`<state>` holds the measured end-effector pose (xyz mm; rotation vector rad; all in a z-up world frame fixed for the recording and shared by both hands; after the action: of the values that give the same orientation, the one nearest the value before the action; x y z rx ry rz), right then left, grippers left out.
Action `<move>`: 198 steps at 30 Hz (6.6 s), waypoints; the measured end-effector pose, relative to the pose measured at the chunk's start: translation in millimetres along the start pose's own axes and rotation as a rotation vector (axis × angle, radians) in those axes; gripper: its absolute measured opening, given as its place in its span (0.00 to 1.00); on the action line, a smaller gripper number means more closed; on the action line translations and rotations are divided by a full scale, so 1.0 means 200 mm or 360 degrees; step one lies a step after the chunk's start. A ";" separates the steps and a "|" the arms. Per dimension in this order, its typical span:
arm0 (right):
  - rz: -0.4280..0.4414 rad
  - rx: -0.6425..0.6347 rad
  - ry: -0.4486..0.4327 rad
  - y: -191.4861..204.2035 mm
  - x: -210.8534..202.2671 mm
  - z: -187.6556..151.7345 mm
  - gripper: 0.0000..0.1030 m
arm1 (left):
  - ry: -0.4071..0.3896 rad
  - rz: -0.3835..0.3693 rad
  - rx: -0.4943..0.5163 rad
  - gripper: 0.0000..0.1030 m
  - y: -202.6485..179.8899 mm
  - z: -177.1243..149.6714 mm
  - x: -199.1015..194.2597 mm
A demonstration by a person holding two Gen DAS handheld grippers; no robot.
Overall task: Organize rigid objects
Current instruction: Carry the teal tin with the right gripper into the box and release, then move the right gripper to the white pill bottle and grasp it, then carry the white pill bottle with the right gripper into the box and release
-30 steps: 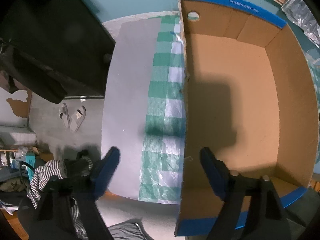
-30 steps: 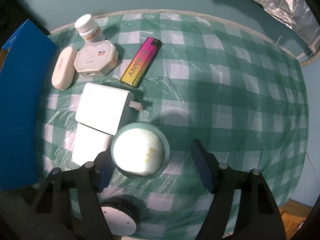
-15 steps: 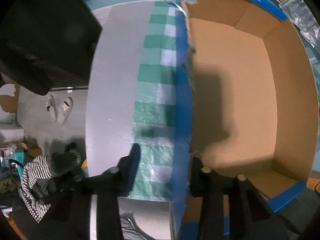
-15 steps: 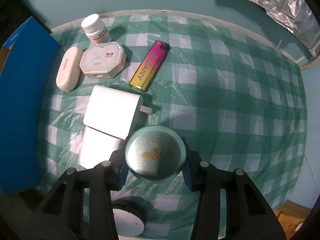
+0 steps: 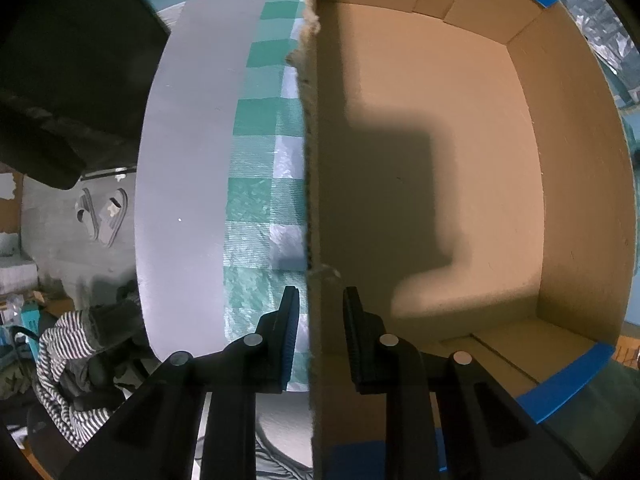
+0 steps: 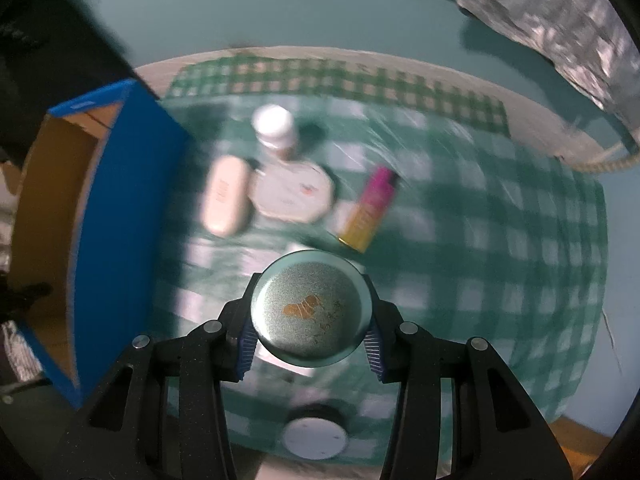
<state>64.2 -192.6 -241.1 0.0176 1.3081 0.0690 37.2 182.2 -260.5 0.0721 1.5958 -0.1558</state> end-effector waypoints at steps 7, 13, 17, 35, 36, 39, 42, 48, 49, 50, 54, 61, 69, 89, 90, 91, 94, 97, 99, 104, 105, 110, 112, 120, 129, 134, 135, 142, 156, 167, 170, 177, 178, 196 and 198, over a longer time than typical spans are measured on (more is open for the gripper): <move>0.0115 -0.0214 -0.0028 0.29 -0.02 0.17 0.43 | -0.0008 0.0022 0.0020 0.21 0.02 -0.01 0.04; 0.0195 -0.0375 -0.0067 0.49 -0.05 0.34 0.43 | -0.0017 0.0032 0.0029 0.22 0.05 -0.01 0.04; 0.0228 -0.0480 -0.0094 0.62 -0.08 0.43 0.43 | -0.0010 0.0012 0.0002 0.22 0.04 0.00 0.04; 0.0212 -0.0809 0.0073 1.02 0.22 0.54 0.43 | -0.0020 0.0079 0.0038 0.22 0.03 -0.01 0.06; 0.0202 -0.0813 0.0083 1.02 0.24 0.53 0.43 | -0.0022 0.0079 0.0043 0.22 0.02 -0.01 0.06; 0.0173 -0.0802 0.0111 1.00 0.28 0.53 0.43 | -0.0024 0.0086 0.0054 0.22 0.02 -0.02 0.06; 0.0172 -0.0796 0.0108 1.00 0.29 0.53 0.43 | -0.0027 0.0081 0.0052 0.22 0.03 -0.02 0.06; 0.0176 -0.0787 0.0091 0.99 0.29 0.53 0.47 | -0.0024 0.0086 0.0051 0.22 0.02 -0.02 0.06; 0.0173 -0.0787 0.0088 1.00 0.29 0.53 0.48 | -0.0023 0.0088 0.0053 0.22 0.01 -0.02 0.06; 0.0176 -0.0781 0.0085 0.99 0.28 0.54 0.48 | -0.0022 0.0088 0.0053 0.22 0.01 -0.02 0.06; 0.0193 -0.0756 0.0050 0.98 0.25 0.56 0.48 | -0.0016 0.0090 0.0054 0.22 0.01 -0.02 0.06; 0.0220 -0.0715 -0.0029 0.94 0.08 0.60 0.55 | -0.0021 0.0096 0.0063 0.22 -0.01 -0.02 0.07; 0.0202 -0.0659 -0.0084 0.80 -0.04 0.64 0.56 | -0.0032 0.0092 0.0064 0.22 -0.01 -0.02 0.05; 0.0085 -0.0279 0.0097 0.21 0.22 0.62 0.56 | -0.0017 0.0097 0.0048 0.22 0.00 -0.02 0.07; 0.0082 -0.0279 0.0108 0.20 0.23 0.61 0.56 | -0.0017 0.0097 0.0046 0.22 0.00 -0.02 0.07; 0.0074 -0.0282 0.0120 0.19 0.26 0.60 0.56 | -0.0016 0.0097 0.0046 0.22 0.00 -0.02 0.07; 0.0072 -0.0287 0.0139 0.19 0.33 0.58 0.56 | -0.0018 0.0095 0.0046 0.22 0.00 -0.02 0.07; 0.0063 -0.0294 0.0149 0.17 0.39 0.55 0.56 | -0.0017 0.0089 0.0052 0.22 0.01 -0.02 0.07; 0.0065 -0.0294 0.0144 0.17 0.43 0.54 0.56 | -0.0019 0.0091 0.0056 0.22 0.01 -0.03 0.06; 0.0051 -0.0295 0.0126 0.16 0.48 0.54 0.46 | -0.0030 0.0095 0.0073 0.21 0.00 -0.03 0.05; 0.0045 -0.0295 0.0130 0.16 0.49 0.54 0.44 | -0.0029 0.0096 0.0073 0.21 0.00 -0.03 0.05; 0.0062 -0.0294 0.0134 0.15 0.50 0.54 0.32 | -0.0023 0.0101 0.0061 0.22 -0.01 -0.03 0.06; 0.0048 -0.0309 0.0125 0.15 0.50 0.54 0.32 | -0.0023 0.0101 0.0064 0.22 -0.01 -0.02 0.06; 0.0051 -0.0334 0.0111 0.17 0.46 0.54 0.30 | -0.0023 0.0096 0.0068 0.21 -0.02 -0.02 0.05; 0.0056 -0.0362 0.0092 0.21 0.38 0.54 0.28 | -0.0018 0.0096 0.0076 0.22 -0.03 -0.02 0.05; 0.0073 -0.0365 0.0084 0.22 0.35 0.55 0.28 | -0.0019 0.0097 0.0068 0.22 -0.03 -0.02 0.05; 0.0077 -0.0367 0.0080 0.23 0.34 0.55 0.28 | -0.0020 0.0096 0.0067 0.22 -0.03 -0.02 0.05; 0.0123 -0.0392 0.0027 0.28 0.18 0.56 0.28 | -0.0018 0.0093 0.0071 0.21 -0.02 -0.03 0.06; 0.0257 -0.0540 -0.0083 0.55 -0.14 0.63 0.28 | -0.0037 0.0075 0.0083 0.22 -0.01 -0.02 0.06; 0.0309 -0.0711 -0.0049 0.79 -0.10 0.64 0.28 | -0.0038 0.0069 0.0068 0.22 0.01 -0.03 0.06; 0.0302 -0.0733 -0.0024 0.82 -0.05 0.63 0.28 | -0.0038 0.0069 0.0066 0.22 0.01 -0.04 0.06; 0.0277 -0.0739 0.0051 0.86 0.07 0.61 0.28 | -0.0032 0.0068 0.0061 0.22 0.01 -0.05 0.07; 0.0278 -0.0739 0.0066 0.86 0.09 0.60 0.28 | -0.0030 0.0069 0.0062 0.22 0.01 -0.05 0.07; 0.0265 -0.0688 0.0043 0.83 0.10 0.62 0.33 | -0.0032 0.0091 0.0097 0.22 0.01 -0.06 0.08; 0.0262 -0.0675 0.0034 0.82 0.08 0.63 0.37 | -0.0036 0.0095 0.0105 0.22 0.00 -0.06 0.07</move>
<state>183.0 -24.5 -215.4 -0.2379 1.2894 0.4868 25.7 183.5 -275.0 0.1686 1.5639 -0.1622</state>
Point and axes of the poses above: each gripper's, at about its wrist camera, not at the fingertips, and x roughly the way its jaws point, y to its left, z to its top, the point moved 3 cm from there along x, roughly the way its jaws point, and after that the axes turned 2 degrees about -z, right-handed, at the moved point
